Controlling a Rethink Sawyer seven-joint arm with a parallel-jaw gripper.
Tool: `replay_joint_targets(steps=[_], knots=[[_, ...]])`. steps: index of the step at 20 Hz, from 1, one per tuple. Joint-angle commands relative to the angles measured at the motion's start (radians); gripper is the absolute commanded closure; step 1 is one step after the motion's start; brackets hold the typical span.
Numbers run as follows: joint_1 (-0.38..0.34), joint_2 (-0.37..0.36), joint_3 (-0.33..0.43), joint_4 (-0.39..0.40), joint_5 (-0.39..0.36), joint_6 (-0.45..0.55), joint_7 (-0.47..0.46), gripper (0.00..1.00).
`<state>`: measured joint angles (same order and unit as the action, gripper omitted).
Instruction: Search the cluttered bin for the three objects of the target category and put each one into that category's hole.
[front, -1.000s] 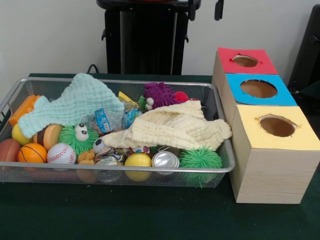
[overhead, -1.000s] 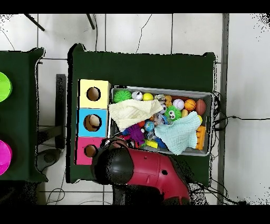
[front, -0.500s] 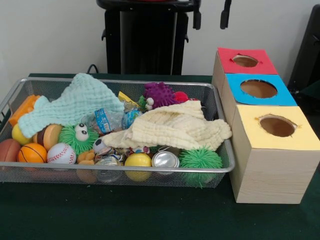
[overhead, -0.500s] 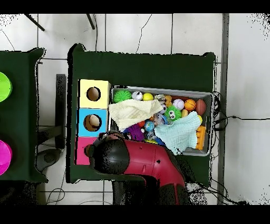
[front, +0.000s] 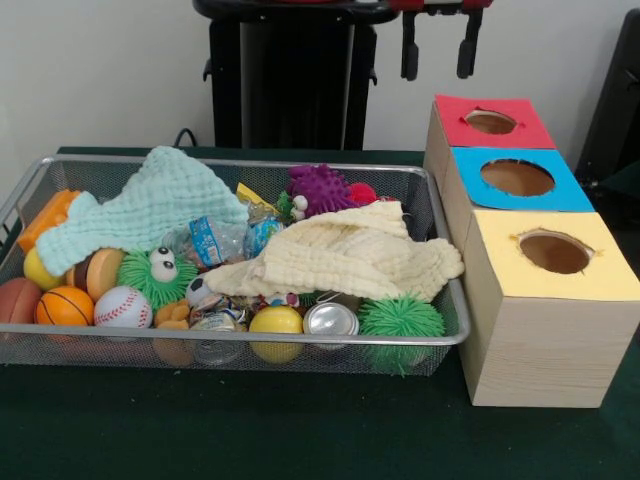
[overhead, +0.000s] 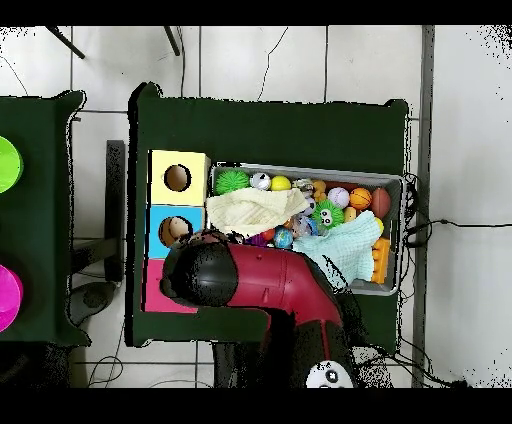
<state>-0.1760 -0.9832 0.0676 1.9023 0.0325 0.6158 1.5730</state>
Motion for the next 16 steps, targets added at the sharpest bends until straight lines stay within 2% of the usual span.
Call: replay_joint_targets(steps=[1,12,16], knots=[[0.013,0.066,0.040,-0.096,0.008,0.096,0.140,0.00],[0.033,0.069,0.019,-0.113,0.014,0.111,0.152,0.00],[0.023,0.063,0.021,-0.096,0.018,0.096,0.140,0.00]])
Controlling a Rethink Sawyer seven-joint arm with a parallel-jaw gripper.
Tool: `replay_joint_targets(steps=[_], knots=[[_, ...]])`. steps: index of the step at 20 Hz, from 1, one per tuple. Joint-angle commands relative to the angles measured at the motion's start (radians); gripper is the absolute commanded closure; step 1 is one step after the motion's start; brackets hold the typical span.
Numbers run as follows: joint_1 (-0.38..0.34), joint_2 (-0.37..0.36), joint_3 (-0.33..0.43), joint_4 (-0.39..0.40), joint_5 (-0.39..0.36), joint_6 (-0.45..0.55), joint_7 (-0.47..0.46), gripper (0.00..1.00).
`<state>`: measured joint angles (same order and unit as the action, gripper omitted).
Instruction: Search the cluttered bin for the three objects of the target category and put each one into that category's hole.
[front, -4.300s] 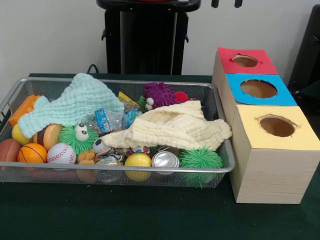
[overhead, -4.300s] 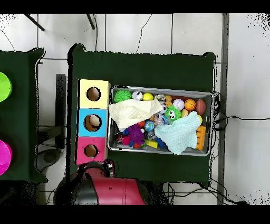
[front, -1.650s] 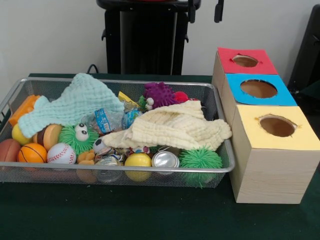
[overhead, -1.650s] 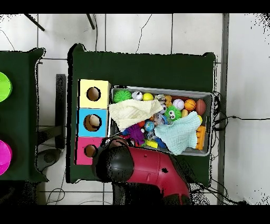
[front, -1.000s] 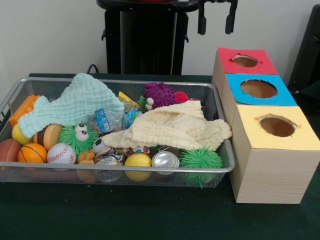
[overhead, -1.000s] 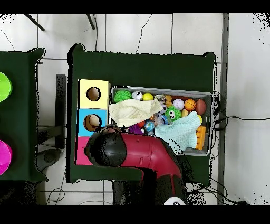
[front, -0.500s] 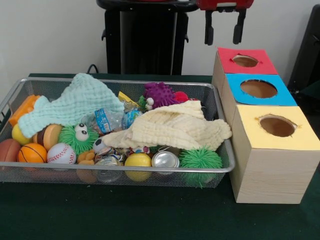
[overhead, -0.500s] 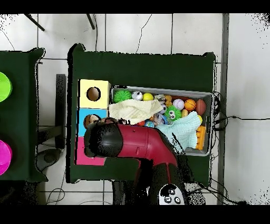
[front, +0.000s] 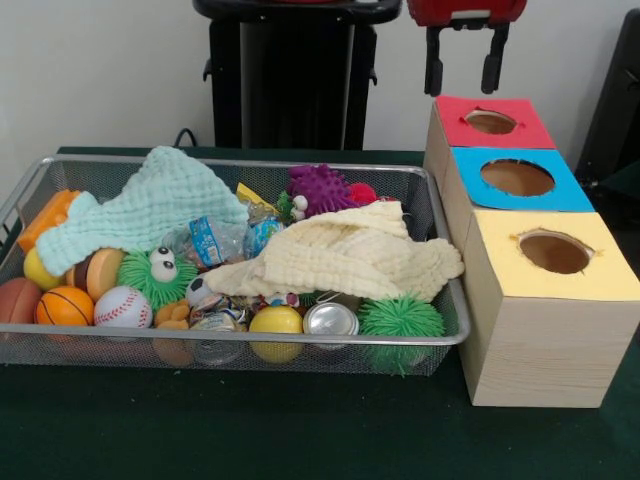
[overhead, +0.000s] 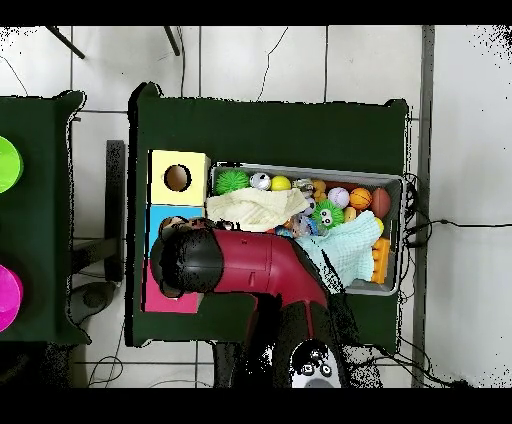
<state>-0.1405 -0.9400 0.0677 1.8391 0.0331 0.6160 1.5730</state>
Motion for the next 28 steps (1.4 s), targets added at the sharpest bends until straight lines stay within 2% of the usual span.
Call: replay_joint_targets(steps=[1,15,19,28], knots=[[-0.017,0.026,0.021,-0.036,0.015,0.091,0.135,0.00],[-0.141,0.070,0.064,-0.070,-0.040,0.054,-0.011,0.00],[-0.174,0.105,0.086,-0.096,-0.057,0.038,-0.039,0.00],[-0.168,0.130,0.083,-0.136,-0.077,0.055,-0.025,0.00]])
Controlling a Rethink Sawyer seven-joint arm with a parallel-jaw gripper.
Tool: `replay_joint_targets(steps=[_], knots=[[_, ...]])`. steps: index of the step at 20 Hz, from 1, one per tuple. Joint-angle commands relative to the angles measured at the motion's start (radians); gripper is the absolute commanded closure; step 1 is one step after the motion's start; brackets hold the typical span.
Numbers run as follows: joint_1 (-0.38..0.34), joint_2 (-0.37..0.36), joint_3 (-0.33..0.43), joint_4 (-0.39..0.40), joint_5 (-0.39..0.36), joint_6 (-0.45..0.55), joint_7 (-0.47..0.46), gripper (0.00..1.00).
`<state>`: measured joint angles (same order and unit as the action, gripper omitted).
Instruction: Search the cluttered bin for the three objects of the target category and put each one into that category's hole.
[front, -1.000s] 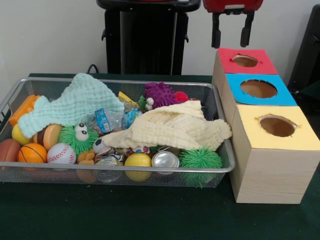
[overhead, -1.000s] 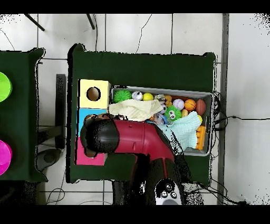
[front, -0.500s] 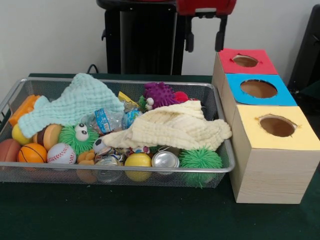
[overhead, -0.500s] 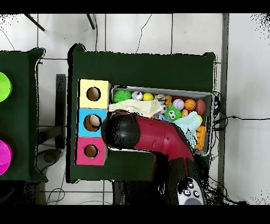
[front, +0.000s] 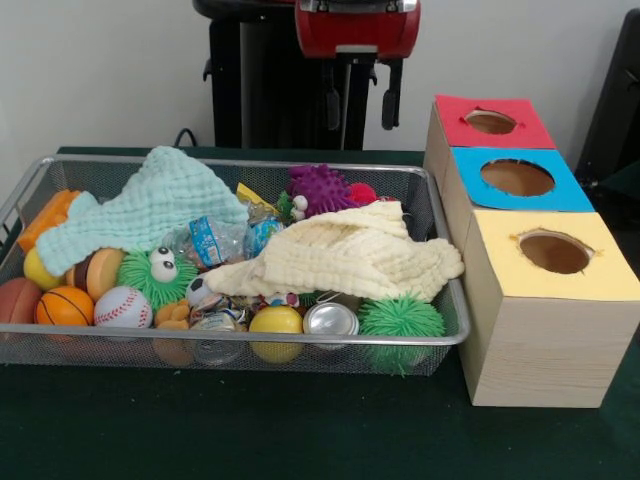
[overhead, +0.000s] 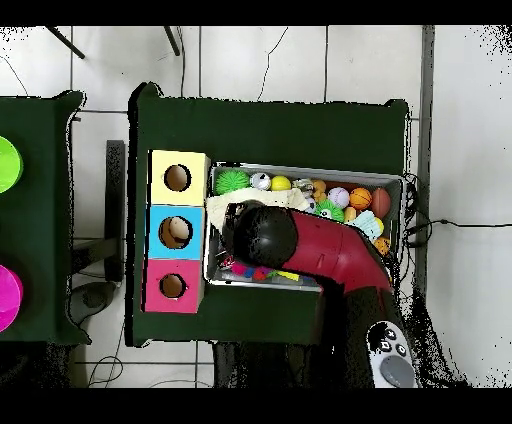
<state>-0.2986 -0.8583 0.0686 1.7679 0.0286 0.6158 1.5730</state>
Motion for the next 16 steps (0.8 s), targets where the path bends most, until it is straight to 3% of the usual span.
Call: replay_joint_targets(steps=[1,6,16], knots=[[-0.009,0.048,0.080,-0.068,-0.072,0.057,-0.023,0.00],[-0.002,0.041,0.067,-0.075,-0.075,0.071,-0.014,0.00],[-0.056,0.105,0.095,-0.151,-0.102,0.082,-0.060,0.00]])
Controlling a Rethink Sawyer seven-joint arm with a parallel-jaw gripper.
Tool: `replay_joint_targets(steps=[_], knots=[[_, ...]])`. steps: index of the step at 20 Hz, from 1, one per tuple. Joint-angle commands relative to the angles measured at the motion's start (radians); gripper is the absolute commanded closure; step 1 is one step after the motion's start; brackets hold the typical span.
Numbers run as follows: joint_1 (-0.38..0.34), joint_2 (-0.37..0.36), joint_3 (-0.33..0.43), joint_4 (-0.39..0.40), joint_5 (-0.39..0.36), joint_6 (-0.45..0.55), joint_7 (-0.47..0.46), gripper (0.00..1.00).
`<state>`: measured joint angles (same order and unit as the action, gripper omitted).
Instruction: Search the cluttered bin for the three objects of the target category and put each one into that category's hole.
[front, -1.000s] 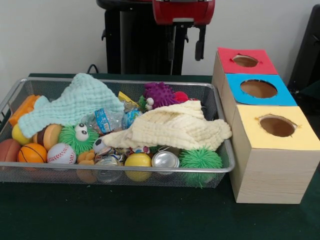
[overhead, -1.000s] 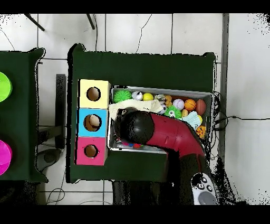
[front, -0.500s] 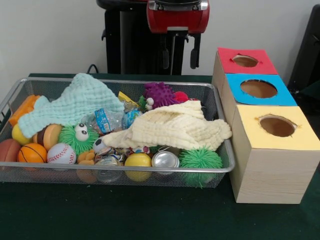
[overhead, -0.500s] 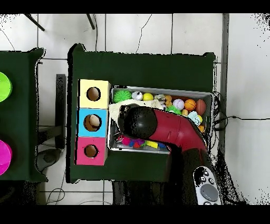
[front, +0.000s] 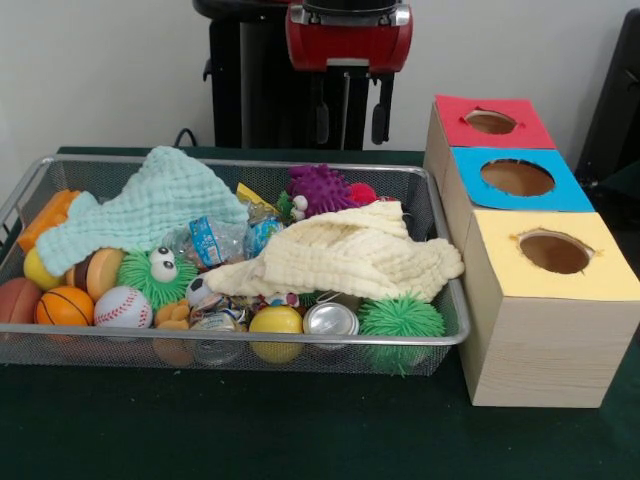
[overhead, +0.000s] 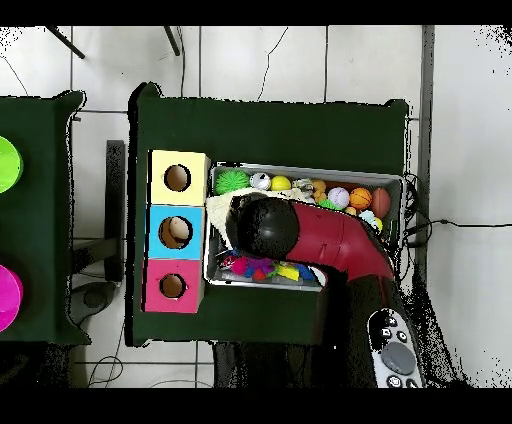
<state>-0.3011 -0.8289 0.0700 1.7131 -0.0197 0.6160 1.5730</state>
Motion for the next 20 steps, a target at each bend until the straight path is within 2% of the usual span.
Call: replay_joint_targets(steps=[1,8,20], knots=[[-0.057,0.080,0.096,-0.102,-0.057,0.079,-0.062,0.00],[-0.093,0.127,0.122,-0.150,-0.079,0.093,-0.089,0.00],[-0.147,0.156,0.167,-0.201,-0.115,0.123,-0.113,0.00]])
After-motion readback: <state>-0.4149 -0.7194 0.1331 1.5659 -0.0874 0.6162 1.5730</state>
